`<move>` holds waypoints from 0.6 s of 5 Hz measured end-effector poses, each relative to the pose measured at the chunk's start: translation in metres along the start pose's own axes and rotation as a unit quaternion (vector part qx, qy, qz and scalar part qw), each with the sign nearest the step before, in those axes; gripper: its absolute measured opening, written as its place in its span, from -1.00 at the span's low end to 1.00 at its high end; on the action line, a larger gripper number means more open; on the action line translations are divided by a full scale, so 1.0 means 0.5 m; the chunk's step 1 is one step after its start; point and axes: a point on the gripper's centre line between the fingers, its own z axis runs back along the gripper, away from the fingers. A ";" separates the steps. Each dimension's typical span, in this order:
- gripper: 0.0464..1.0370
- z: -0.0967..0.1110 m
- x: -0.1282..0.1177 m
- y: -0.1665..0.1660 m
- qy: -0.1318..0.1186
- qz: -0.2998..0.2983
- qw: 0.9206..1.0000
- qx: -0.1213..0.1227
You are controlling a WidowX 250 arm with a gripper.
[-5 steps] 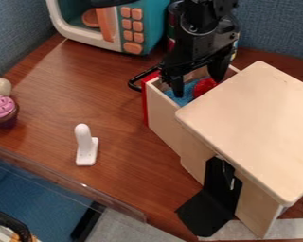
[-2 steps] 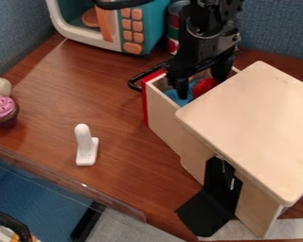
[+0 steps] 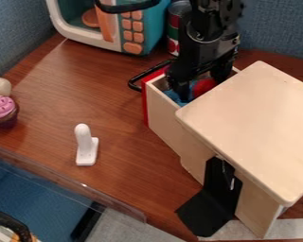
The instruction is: Move the strawberry out of the drawer to the bottom left side of the table
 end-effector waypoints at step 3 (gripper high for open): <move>0.85 -0.036 -0.013 -0.002 0.031 -0.018 0.999 -0.005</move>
